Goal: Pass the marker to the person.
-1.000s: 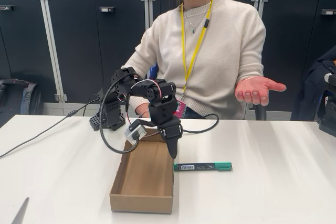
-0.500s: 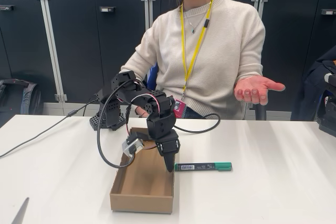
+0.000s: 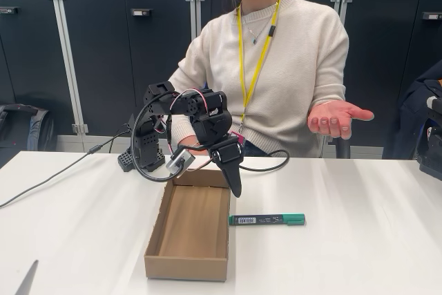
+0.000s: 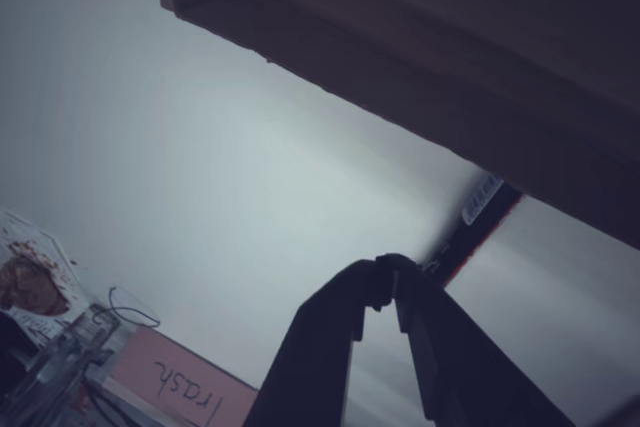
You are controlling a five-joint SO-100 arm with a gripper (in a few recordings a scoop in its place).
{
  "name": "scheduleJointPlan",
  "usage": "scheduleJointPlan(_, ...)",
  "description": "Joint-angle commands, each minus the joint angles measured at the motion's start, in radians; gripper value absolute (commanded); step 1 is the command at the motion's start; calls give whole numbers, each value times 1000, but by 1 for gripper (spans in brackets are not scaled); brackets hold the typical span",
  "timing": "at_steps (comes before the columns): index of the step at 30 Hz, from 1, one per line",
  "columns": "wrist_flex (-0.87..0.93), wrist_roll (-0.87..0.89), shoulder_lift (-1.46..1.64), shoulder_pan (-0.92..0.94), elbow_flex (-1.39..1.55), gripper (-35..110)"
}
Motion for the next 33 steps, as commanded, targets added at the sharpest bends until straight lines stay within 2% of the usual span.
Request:
scheduleJointPlan(1,-35,-9,-17,20,-43,-5)
scheduleJointPlan(23,143,-49,-299,-31,-491,-5)
scheduleJointPlan(33,172,-57,-370,-77,-463,-5)
